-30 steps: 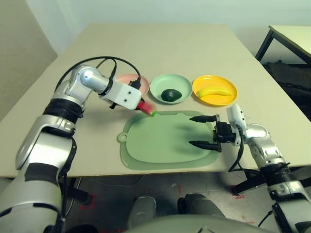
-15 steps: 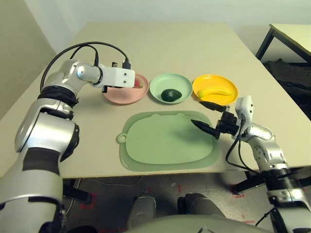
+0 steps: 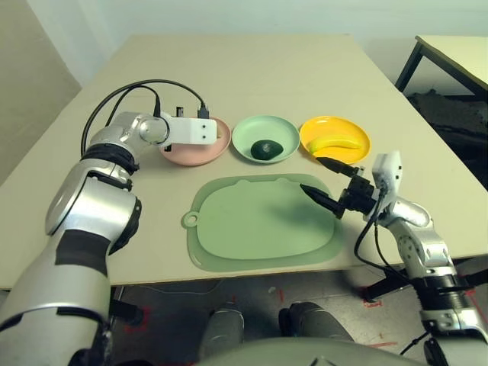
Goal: Place the fruits into color-matched plates.
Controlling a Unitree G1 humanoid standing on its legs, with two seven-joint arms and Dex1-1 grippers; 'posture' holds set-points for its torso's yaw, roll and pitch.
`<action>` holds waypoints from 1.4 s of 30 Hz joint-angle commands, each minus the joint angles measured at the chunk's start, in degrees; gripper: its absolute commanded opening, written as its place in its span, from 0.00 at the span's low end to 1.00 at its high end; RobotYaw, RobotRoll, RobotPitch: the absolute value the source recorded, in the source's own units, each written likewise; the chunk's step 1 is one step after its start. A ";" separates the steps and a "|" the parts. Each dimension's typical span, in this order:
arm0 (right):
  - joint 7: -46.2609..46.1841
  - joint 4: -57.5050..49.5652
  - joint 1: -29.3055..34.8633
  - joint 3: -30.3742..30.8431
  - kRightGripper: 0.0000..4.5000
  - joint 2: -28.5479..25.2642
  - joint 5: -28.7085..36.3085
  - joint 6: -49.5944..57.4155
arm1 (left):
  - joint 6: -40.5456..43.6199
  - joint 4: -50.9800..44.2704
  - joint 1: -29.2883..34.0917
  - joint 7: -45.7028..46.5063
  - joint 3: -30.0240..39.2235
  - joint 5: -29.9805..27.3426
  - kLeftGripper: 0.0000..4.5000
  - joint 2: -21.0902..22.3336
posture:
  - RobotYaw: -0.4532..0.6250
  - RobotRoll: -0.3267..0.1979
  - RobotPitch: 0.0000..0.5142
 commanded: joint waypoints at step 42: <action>2.52 11.33 -7.11 -3.99 1.00 -3.58 -0.98 -4.12 | 2.39 -11.44 6.12 -17.65 19.70 -22.94 1.00 3.21 | 0.43 0.62 0.10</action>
